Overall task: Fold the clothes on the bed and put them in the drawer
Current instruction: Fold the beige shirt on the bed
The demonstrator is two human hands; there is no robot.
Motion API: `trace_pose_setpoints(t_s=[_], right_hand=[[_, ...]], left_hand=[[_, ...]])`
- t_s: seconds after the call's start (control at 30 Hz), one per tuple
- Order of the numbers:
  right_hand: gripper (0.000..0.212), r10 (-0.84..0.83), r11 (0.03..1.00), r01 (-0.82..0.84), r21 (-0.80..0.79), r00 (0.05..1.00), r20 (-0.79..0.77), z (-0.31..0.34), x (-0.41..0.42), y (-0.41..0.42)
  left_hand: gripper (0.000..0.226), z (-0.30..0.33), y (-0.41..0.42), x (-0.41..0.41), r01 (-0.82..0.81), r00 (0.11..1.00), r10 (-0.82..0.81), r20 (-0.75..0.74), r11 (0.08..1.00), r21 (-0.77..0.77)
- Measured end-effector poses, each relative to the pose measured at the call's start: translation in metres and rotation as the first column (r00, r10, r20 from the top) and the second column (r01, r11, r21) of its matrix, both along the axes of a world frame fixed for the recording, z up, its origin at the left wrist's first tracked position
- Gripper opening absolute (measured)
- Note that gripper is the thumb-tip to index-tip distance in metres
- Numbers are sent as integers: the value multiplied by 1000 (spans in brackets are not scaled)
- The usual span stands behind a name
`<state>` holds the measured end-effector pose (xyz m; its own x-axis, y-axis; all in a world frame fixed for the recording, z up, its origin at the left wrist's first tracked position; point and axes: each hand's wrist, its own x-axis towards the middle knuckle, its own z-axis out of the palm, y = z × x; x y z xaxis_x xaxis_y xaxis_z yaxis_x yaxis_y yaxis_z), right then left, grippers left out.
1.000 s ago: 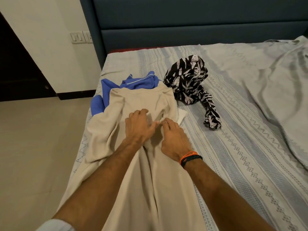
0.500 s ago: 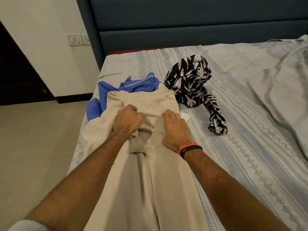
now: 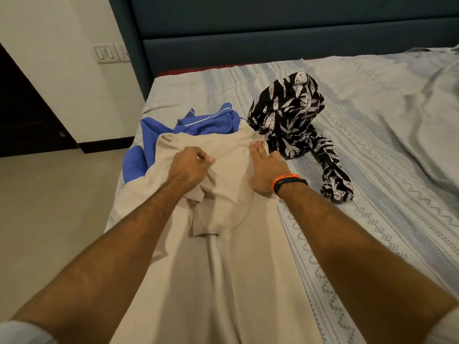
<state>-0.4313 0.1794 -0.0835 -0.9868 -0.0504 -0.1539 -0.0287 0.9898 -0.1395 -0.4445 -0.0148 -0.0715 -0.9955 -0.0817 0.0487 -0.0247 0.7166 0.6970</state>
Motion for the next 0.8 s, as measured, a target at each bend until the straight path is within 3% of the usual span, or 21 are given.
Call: trace_pose_setpoints(t_s=[0.1, 0.17, 0.23, 0.3, 0.4, 0.5, 0.6, 0.7, 0.8], right_hand=[[88, -51, 998, 54, 34, 996, -73, -14, 9, -4], [84, -76, 996, 81, 48, 993, -95, -18, 13, -4], [77, -106, 990, 113, 80, 990, -92, -21, 18, 1], [71, -158, 973, 175, 153, 980, -117, -20, 26, 4], [68, -80, 969, 142, 204, 956, -284, -10, 50, -4], [64, 140, 986, -168, -20, 877, -460, -9, 87, -26], [37, 204, 895, -390, -215, 789, -580, -23, 125, -44], [45, 349, 871, -466, -155, 810, -472, -34, 144, -57], [26, 379, 889, -458, -34, 774, -508, -41, 140, -74]], left_hand=[[34, -1, -6, -1, -23, 999, 22, -29, 998, -59], [55, 4, -12, -1, 94, 989, -83, 123, 992, -84], [78, 14, -23, 0, 241, 923, -165, 348, 952, -189], [89, 20, -33, -1, 288, 900, -152, 409, 911, -294], [86, 20, -44, 2, 106, 959, -59, 276, 982, -157], [84, 19, -58, 11, 37, 958, -19, 287, 997, -60], [76, 24, -70, 21, 52, 922, -33, 385, 998, -40], [60, 30, -70, 33, -37, 885, 0, 466, 997, 69], [54, 22, -64, 38, -138, 910, 79, 408, 983, 117]])
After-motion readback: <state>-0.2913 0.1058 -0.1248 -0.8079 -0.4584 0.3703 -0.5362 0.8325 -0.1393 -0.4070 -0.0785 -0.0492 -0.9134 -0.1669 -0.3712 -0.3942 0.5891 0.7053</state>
